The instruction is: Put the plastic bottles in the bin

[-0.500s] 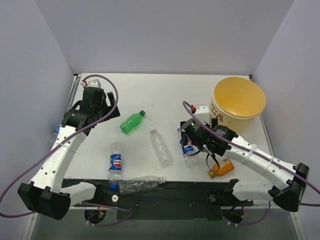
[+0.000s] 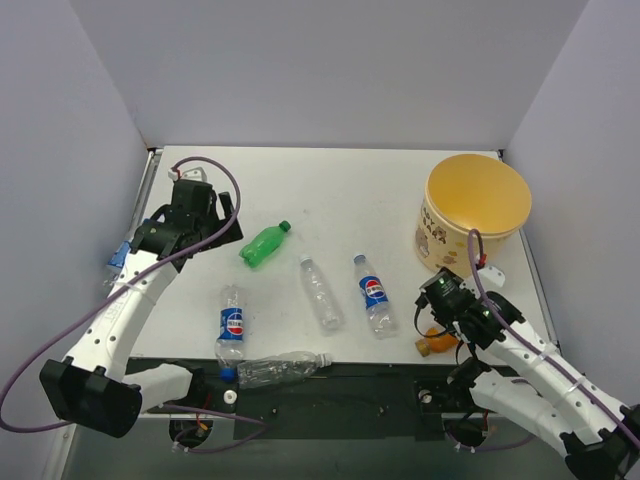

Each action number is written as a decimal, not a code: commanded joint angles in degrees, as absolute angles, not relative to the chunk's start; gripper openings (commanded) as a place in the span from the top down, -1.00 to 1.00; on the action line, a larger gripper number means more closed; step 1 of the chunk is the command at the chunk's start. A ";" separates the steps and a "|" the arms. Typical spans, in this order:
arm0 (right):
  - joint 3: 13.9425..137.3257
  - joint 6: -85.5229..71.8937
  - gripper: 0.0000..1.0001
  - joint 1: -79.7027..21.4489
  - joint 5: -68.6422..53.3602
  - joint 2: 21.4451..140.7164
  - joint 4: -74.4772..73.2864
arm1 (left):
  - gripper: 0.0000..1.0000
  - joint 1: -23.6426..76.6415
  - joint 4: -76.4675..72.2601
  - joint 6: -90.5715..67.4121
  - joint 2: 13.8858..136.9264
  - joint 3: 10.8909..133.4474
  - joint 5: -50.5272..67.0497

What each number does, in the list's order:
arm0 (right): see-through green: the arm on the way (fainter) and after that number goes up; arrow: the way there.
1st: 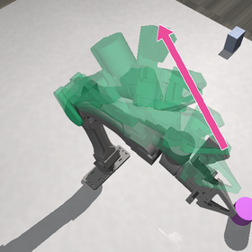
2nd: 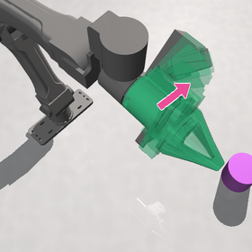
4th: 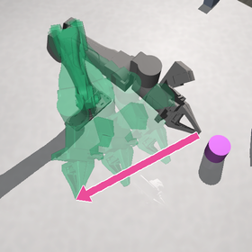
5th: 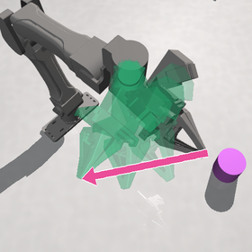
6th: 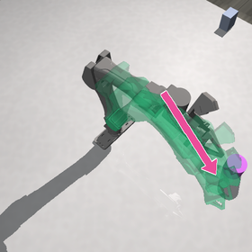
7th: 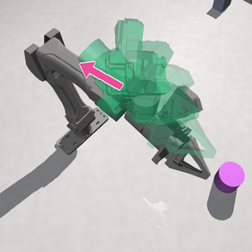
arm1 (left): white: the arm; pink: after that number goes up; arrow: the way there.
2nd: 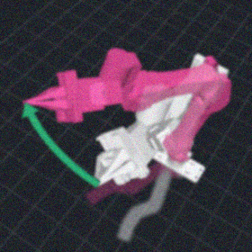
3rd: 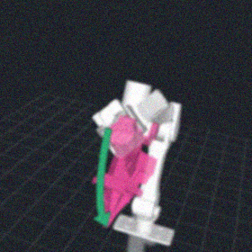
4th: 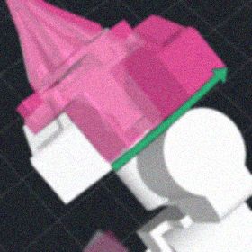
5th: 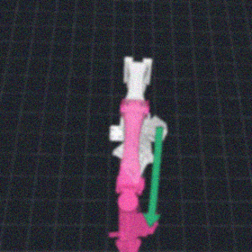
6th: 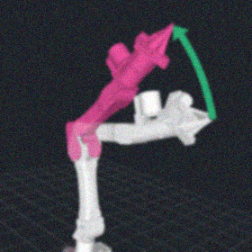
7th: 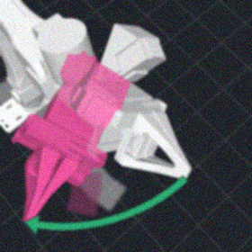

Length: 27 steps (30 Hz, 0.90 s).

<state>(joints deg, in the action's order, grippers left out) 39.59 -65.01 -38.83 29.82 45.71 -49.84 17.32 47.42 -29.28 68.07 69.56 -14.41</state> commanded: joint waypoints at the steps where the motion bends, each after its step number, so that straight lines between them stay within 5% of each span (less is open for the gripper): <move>1: 34.38 -83.83 -0.94 -36.13 27.86 41.15 -52.82 | -0.94 16.79 45.35 -28.30 66.01 68.82 -14.06; 14: 27.78 -90.62 -0.92 -34.72 25.75 43.06 -50.54 | -0.95 16.61 46.06 -27.25 64.25 67.33 -13.98; 22: 23.82 -86.40 -0.74 -31.99 23.73 42.98 -45.01 | -0.94 16.61 45.97 -28.30 63.90 66.80 -13.62; 27: 22.41 -82.54 -0.43 -31.38 21.28 43.50 -40.18 | -0.94 16.61 45.88 -28.65 63.63 66.36 -13.71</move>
<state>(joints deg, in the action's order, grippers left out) 23.49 -85.80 -32.03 22.50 42.96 -43.16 17.04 47.40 -28.14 65.21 66.57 -14.22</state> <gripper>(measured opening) 0.792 0.972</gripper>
